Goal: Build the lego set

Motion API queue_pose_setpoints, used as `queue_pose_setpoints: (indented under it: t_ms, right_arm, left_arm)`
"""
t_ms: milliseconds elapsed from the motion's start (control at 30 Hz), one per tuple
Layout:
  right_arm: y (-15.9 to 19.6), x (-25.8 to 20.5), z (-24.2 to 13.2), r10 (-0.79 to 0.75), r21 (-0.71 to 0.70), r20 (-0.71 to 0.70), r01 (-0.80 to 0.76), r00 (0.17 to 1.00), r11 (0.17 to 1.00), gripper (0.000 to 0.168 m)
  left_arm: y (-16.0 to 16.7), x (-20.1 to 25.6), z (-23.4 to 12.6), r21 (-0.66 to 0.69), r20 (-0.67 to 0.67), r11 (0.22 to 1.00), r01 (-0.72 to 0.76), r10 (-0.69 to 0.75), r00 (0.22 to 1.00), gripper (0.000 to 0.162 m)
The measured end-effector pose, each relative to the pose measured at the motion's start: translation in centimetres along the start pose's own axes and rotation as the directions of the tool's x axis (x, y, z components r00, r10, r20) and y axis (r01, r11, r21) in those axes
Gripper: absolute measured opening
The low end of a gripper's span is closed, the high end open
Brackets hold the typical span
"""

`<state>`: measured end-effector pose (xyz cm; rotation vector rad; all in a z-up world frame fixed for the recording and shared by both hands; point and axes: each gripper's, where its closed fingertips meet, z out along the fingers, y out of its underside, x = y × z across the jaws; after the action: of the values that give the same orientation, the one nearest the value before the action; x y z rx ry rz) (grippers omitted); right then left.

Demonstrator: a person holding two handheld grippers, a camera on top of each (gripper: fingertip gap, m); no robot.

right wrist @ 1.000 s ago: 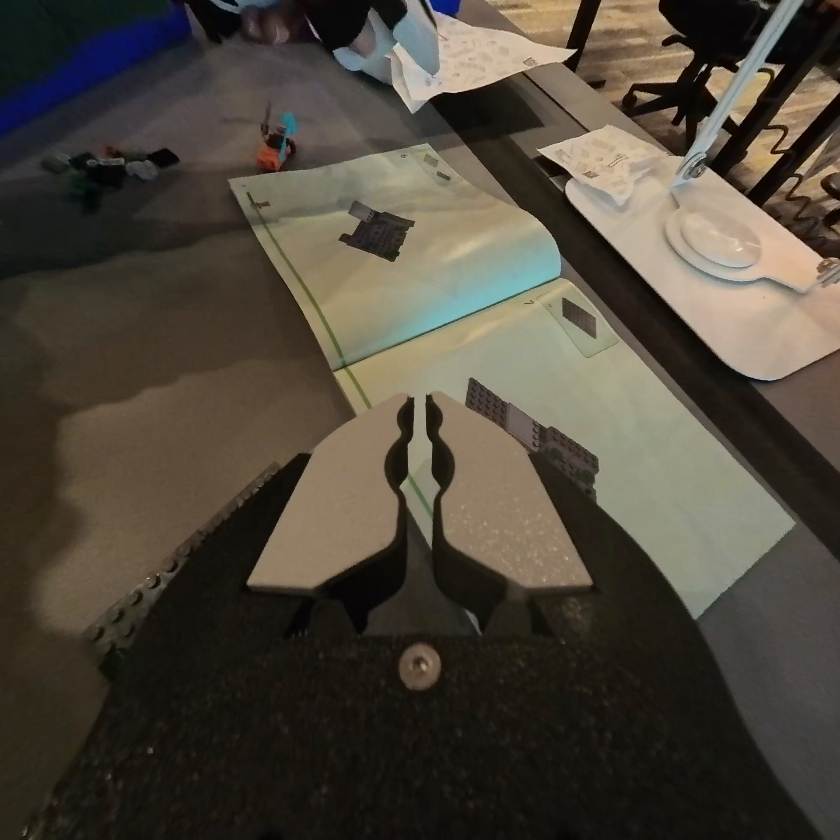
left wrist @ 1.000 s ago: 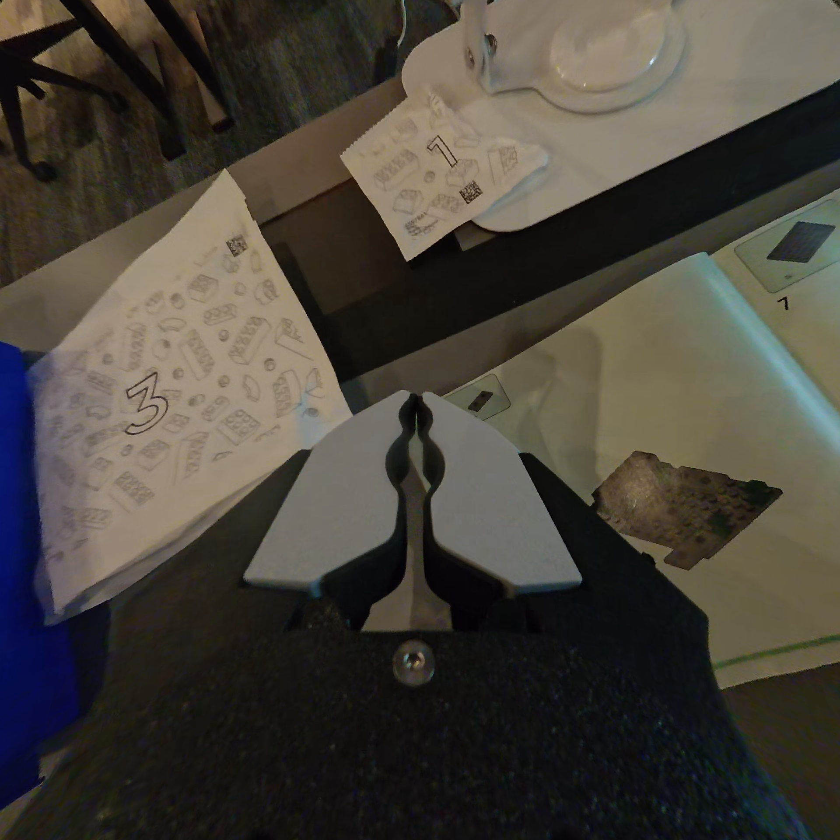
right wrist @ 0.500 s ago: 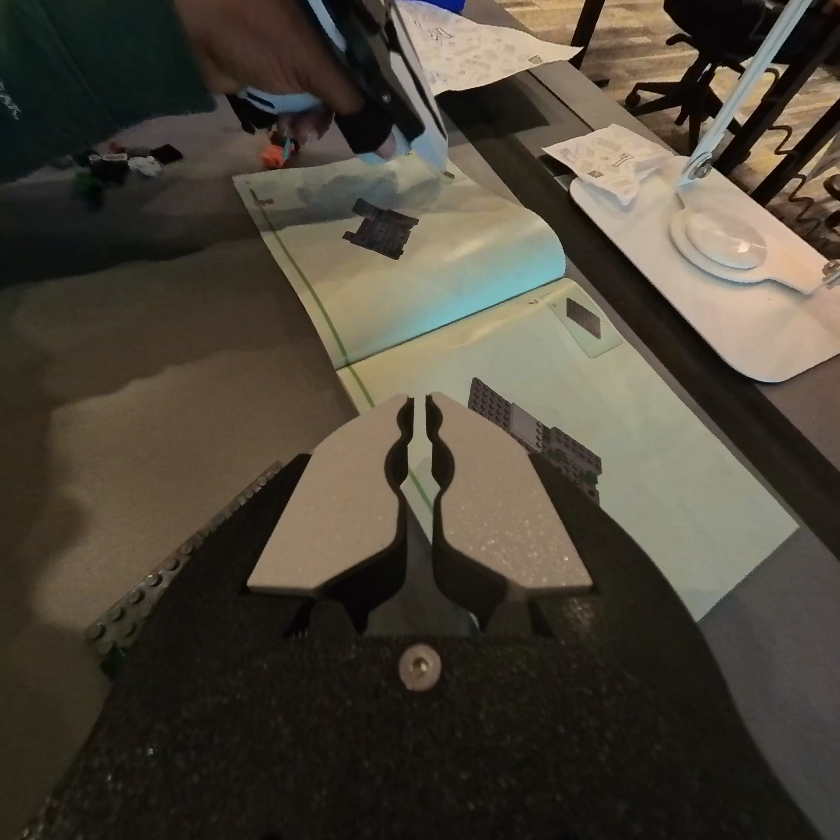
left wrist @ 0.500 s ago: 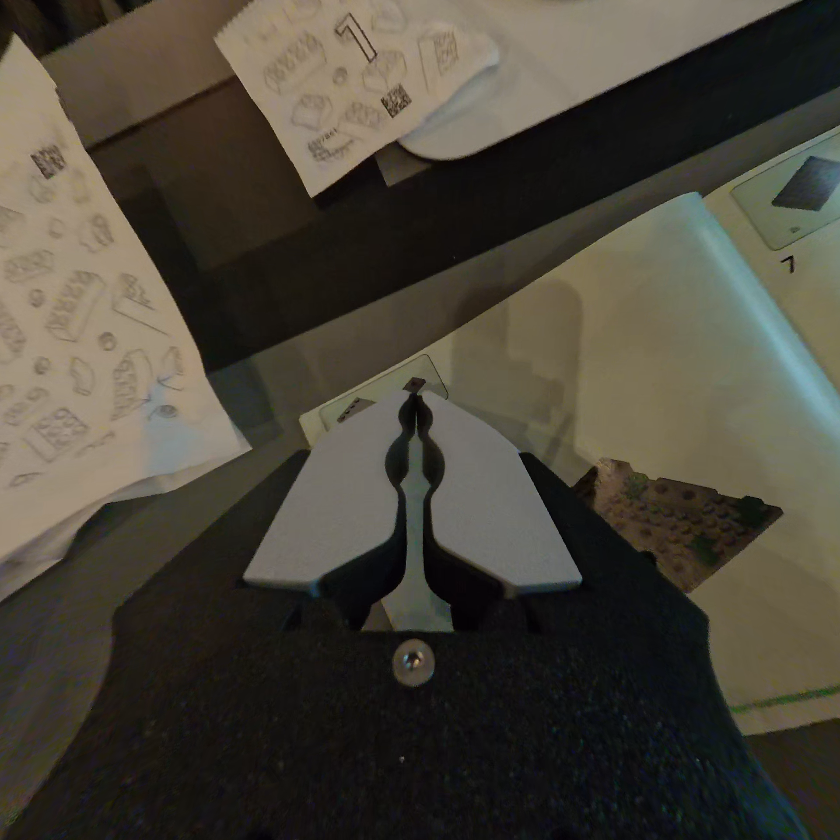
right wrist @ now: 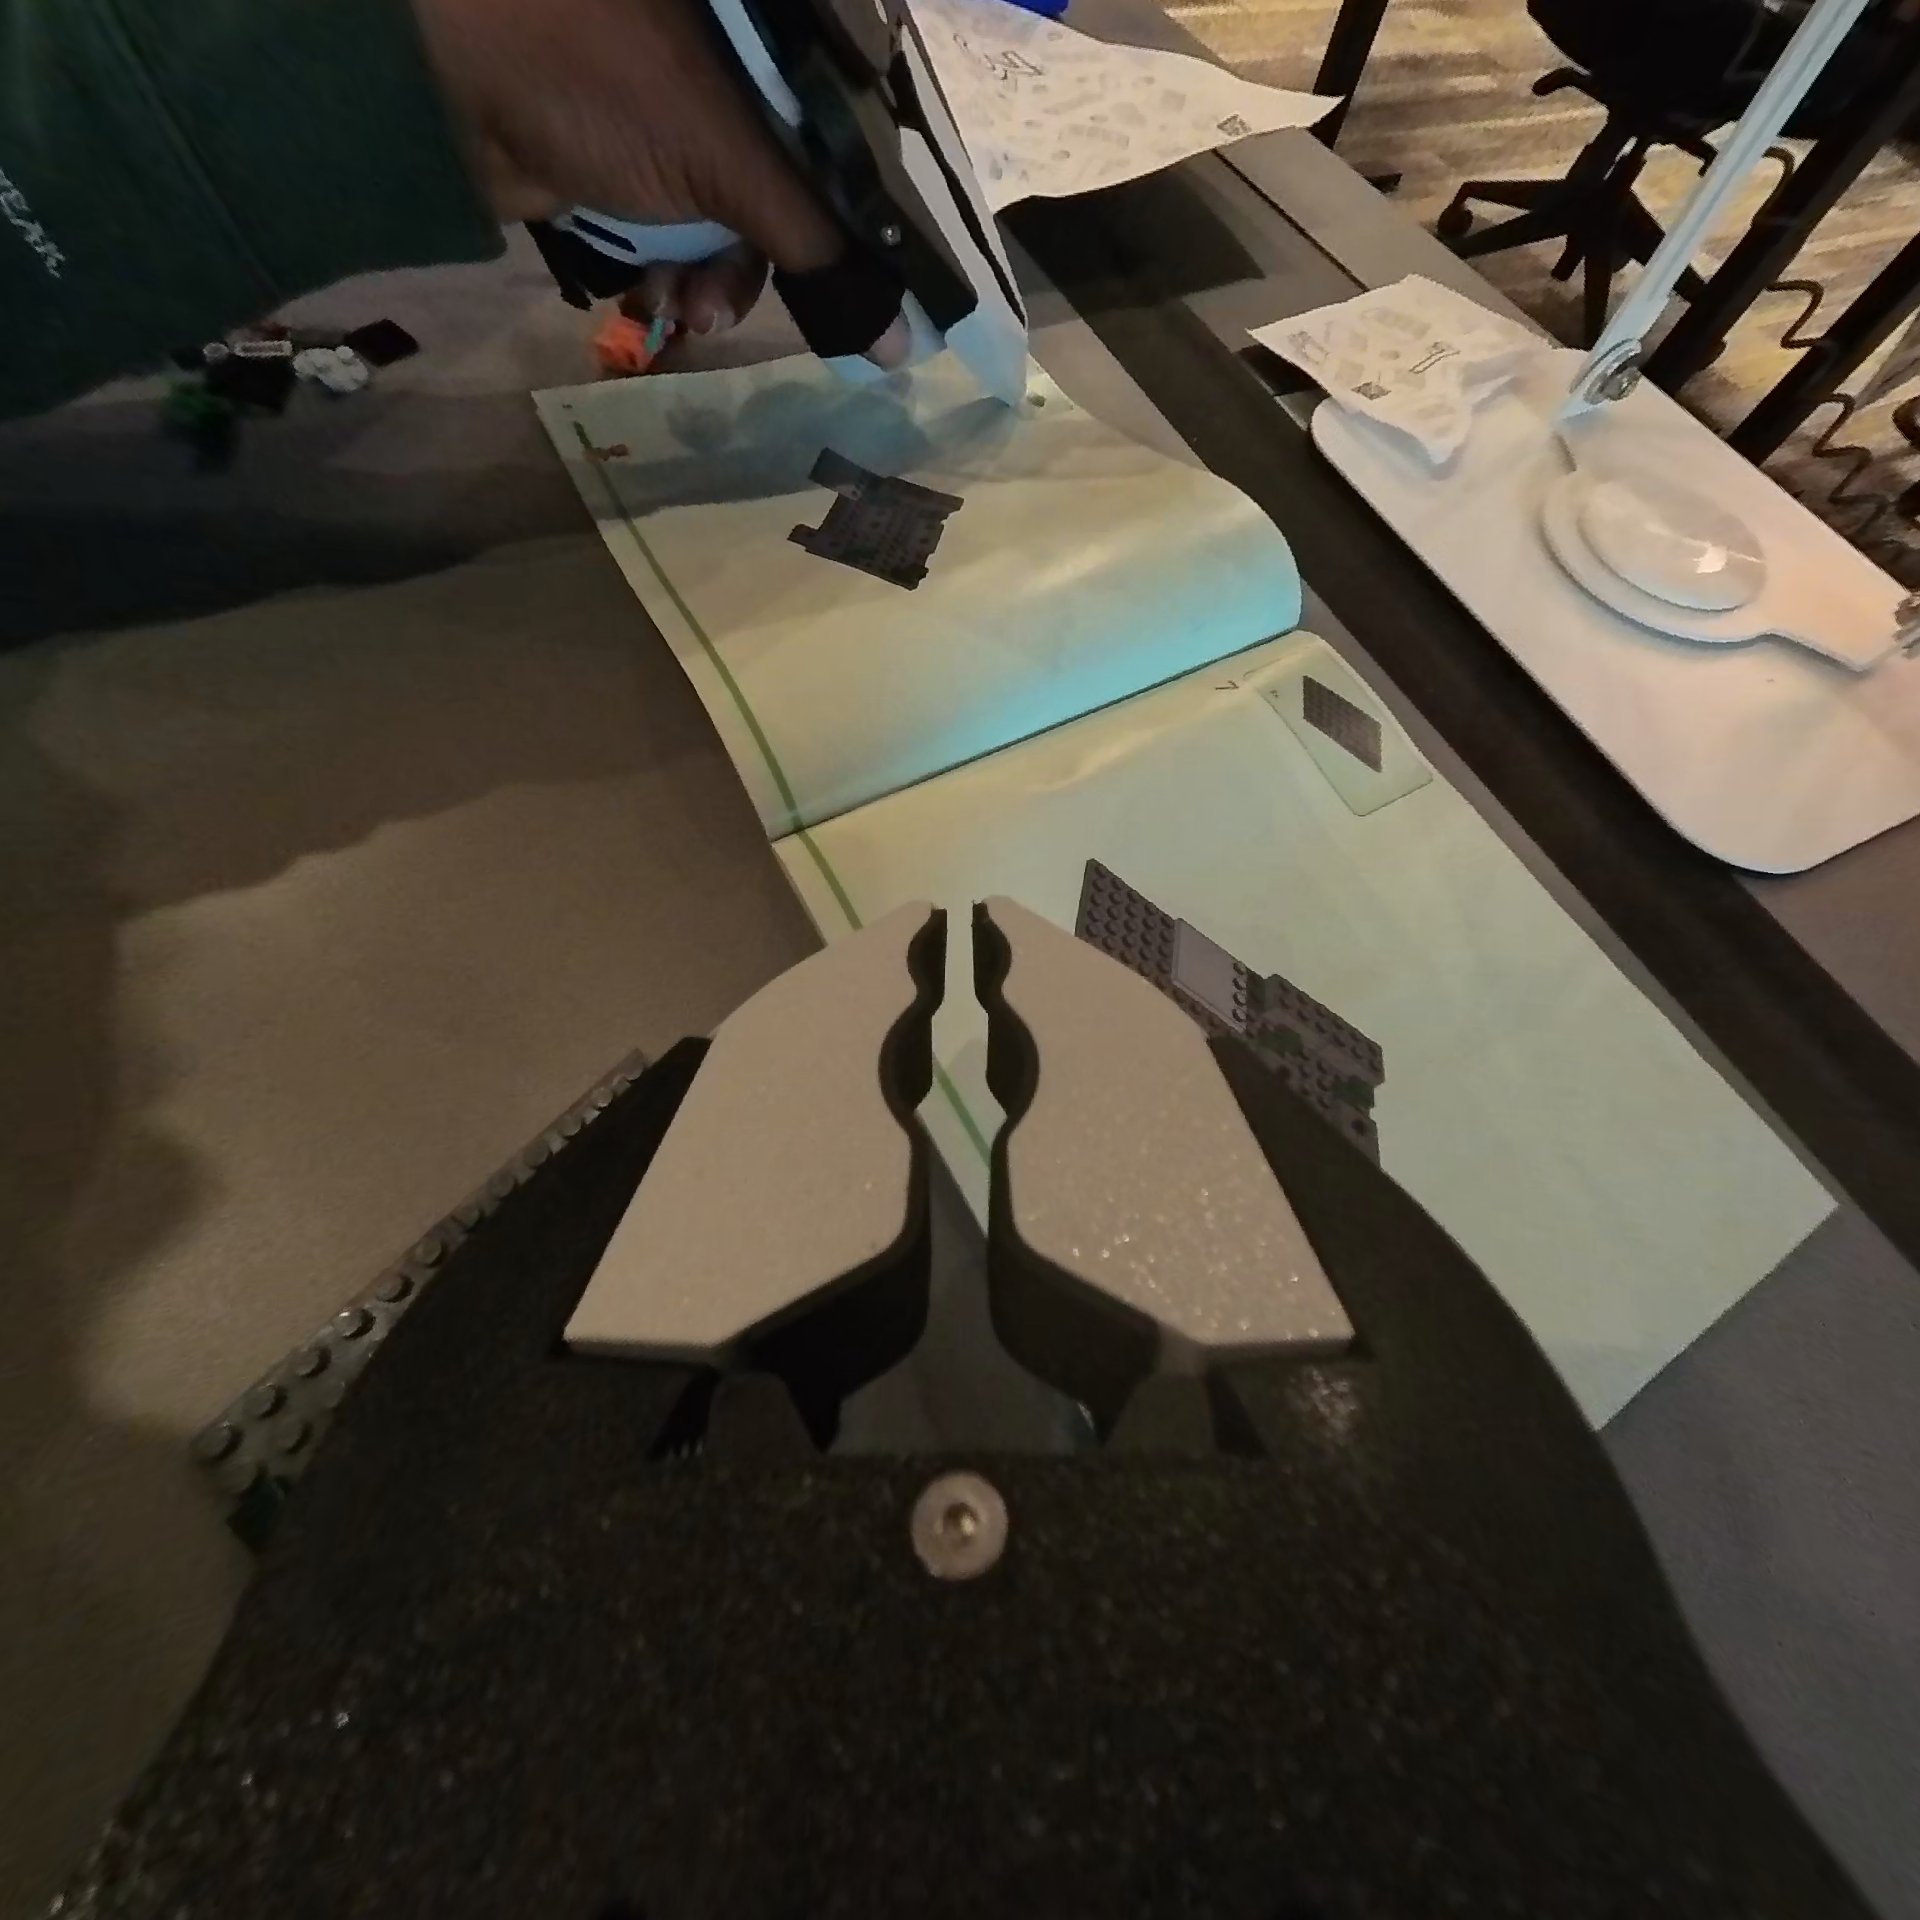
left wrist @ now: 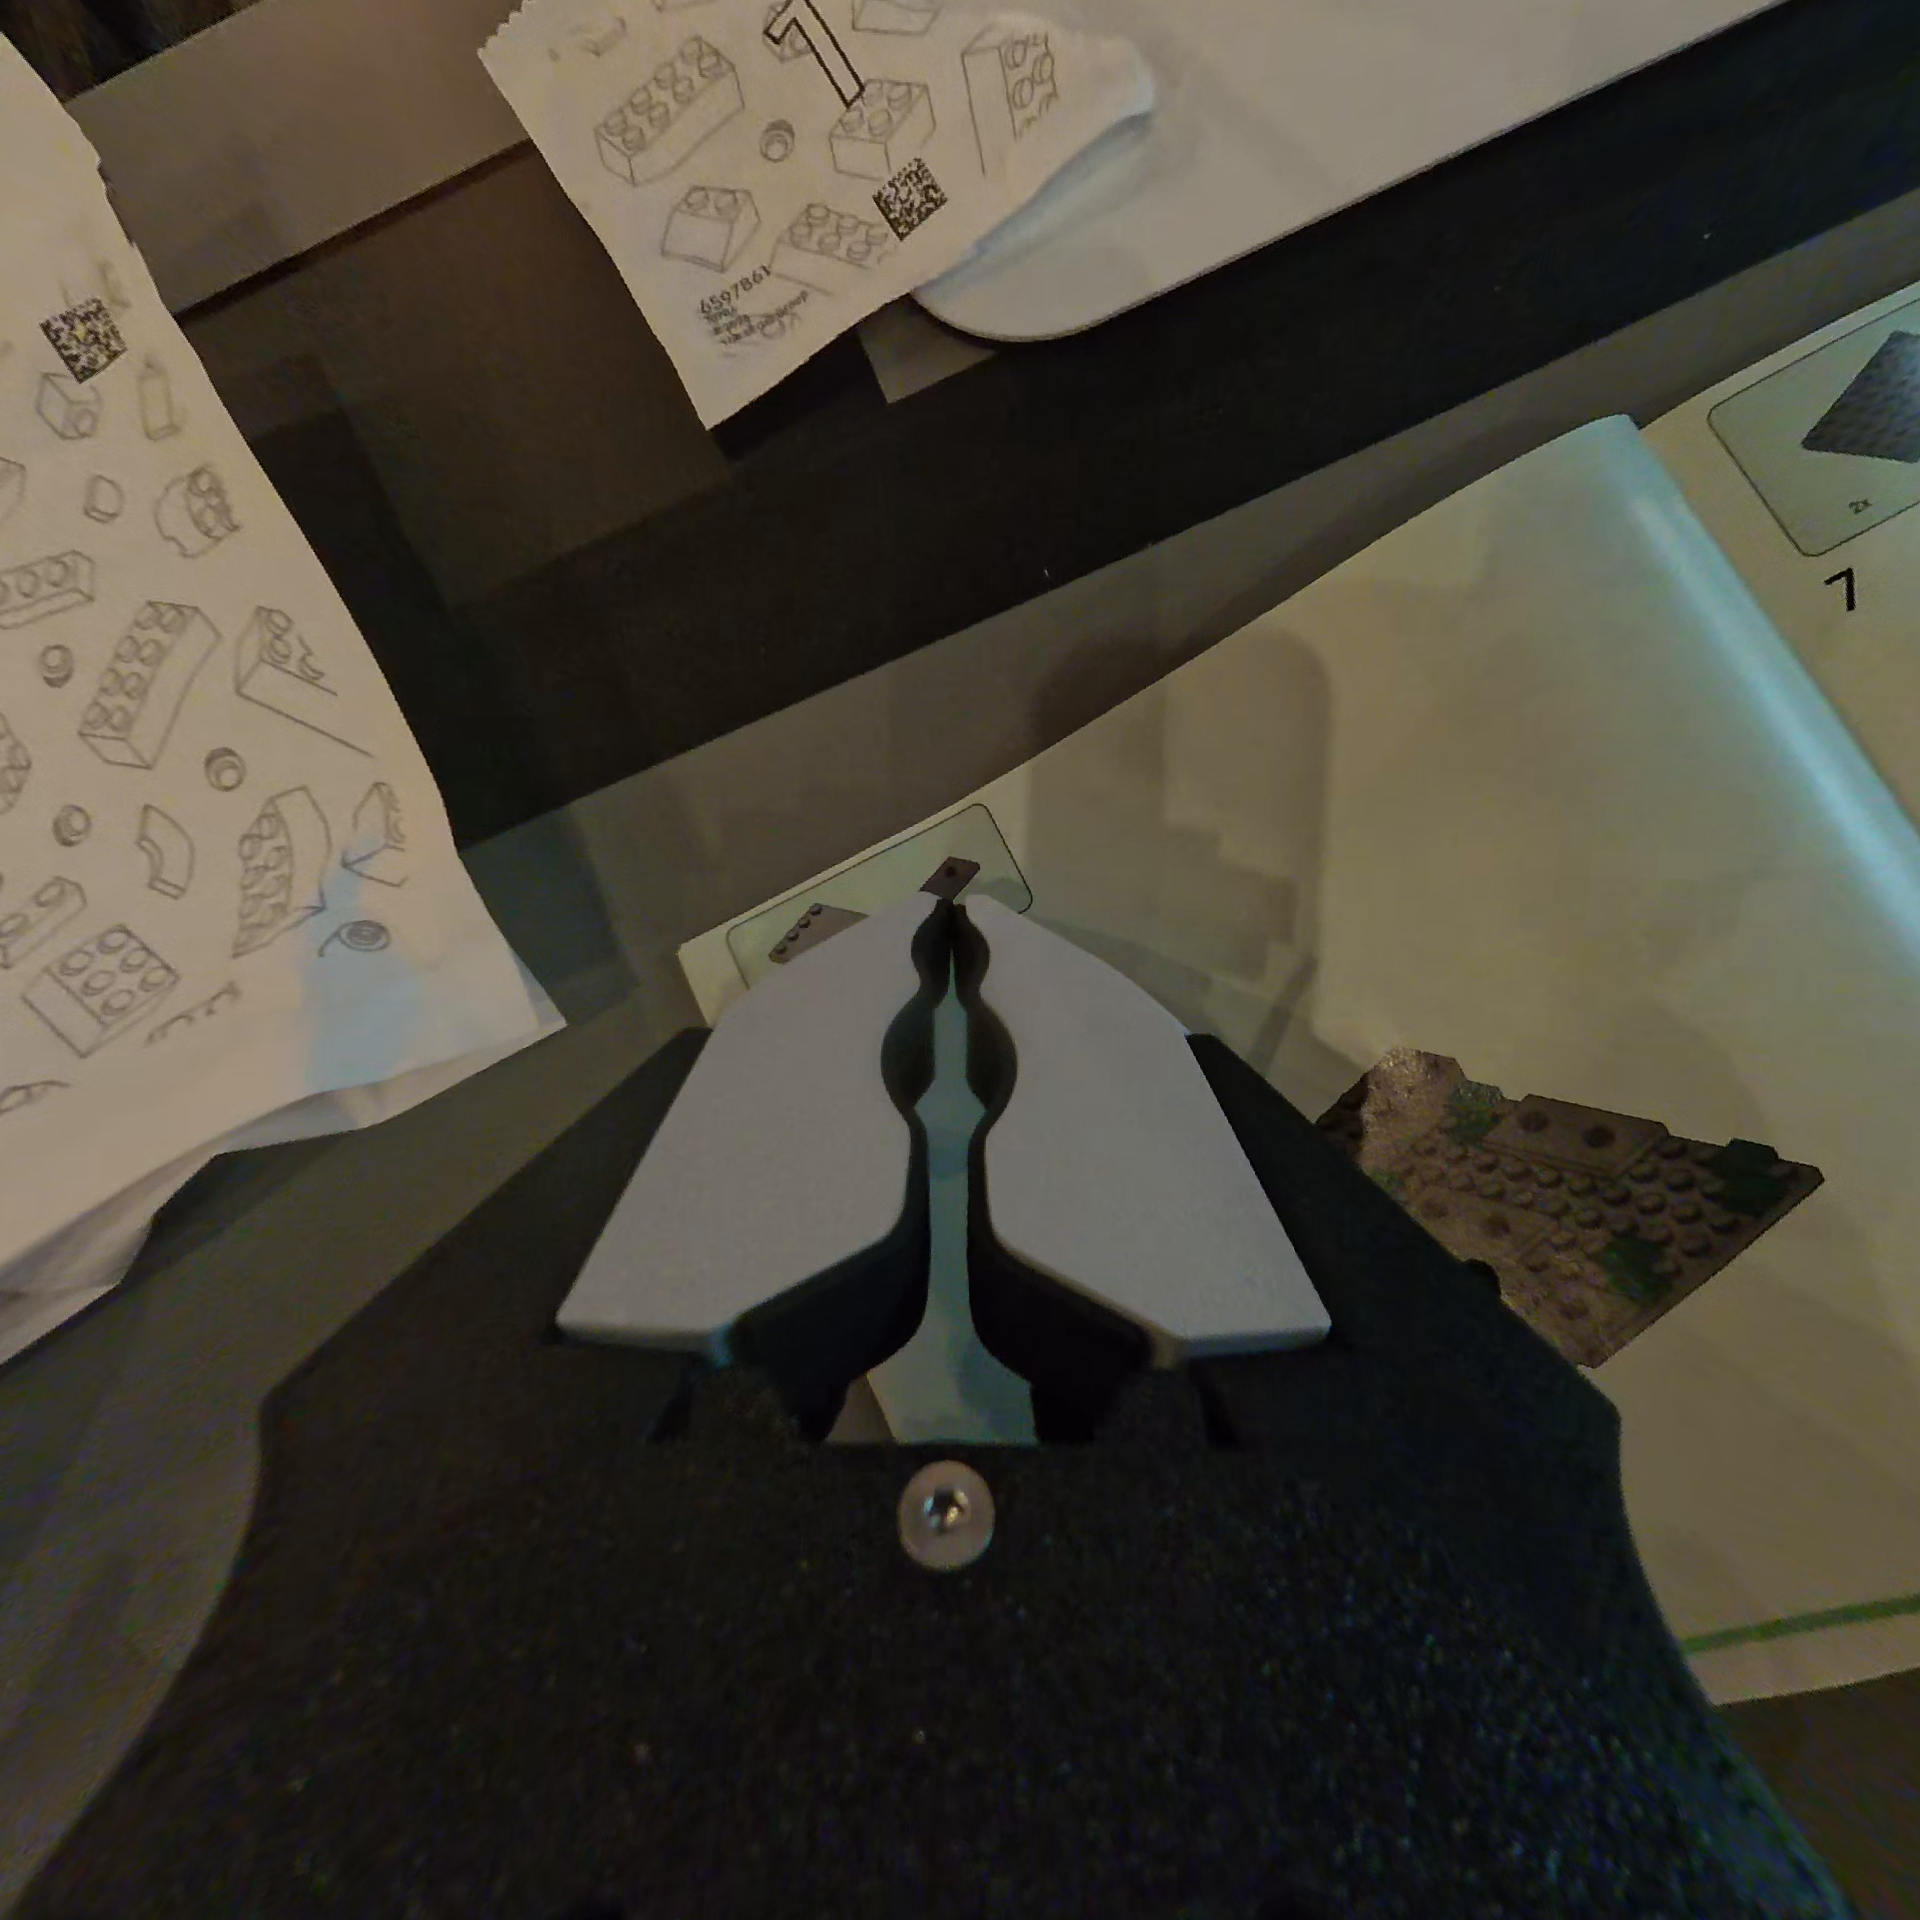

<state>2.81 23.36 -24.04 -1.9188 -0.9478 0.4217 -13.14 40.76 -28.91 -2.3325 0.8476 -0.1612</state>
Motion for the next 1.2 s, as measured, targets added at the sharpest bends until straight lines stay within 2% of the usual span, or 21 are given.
queue_pose_setpoints:
  t_ms: [200,400,500,700,900,1200]
  right_arm:
    - [-0.2,0.1,-0.2,0.0,0.008,-0.004,0.0,1.0,1.0,0.004]
    - [-0.4,0.0,-0.2,-0.007,0.009,-0.005,0.007,1.0,1.0,0.004]
    - [-0.5,-0.1,-0.3,-0.011,0.012,-0.006,0.011,1.0,1.0,0.004]
    - [-0.8,-0.3,-0.4,-0.021,0.016,-0.004,0.021,1.0,1.0,0.004]
    - [-0.8,-0.2,-0.5,-0.025,0.019,-0.015,0.025,1.0,1.0,0.004]
    - [-0.2,0.4,-0.6,-0.004,0.018,-0.028,0.004,1.0,1.0,0.004]
  left_arm:
    - [-0.7,0.3,-0.8,0.028,0.012,0.999,-0.025,0.025,1.0,0.0]
    - [-3.2,1.4,-4.7,0.122,0.035,0.989,-0.089,0.085,0.996,0.0]
    - [-3.5,2.6,-6.9,0.161,0.015,0.982,-0.102,0.1,0.995,0.0]
    - [-0.2,5.5,-8.2,0.139,-0.031,0.98,-0.141,0.147,0.989,0.0]
    - [3.9,7.1,-6.7,0.053,-0.056,0.983,-0.177,0.18,0.982,0.0]
    - [5.1,6.6,-5.7,0.036,-0.003,0.981,-0.189,0.189,0.982,0.0]
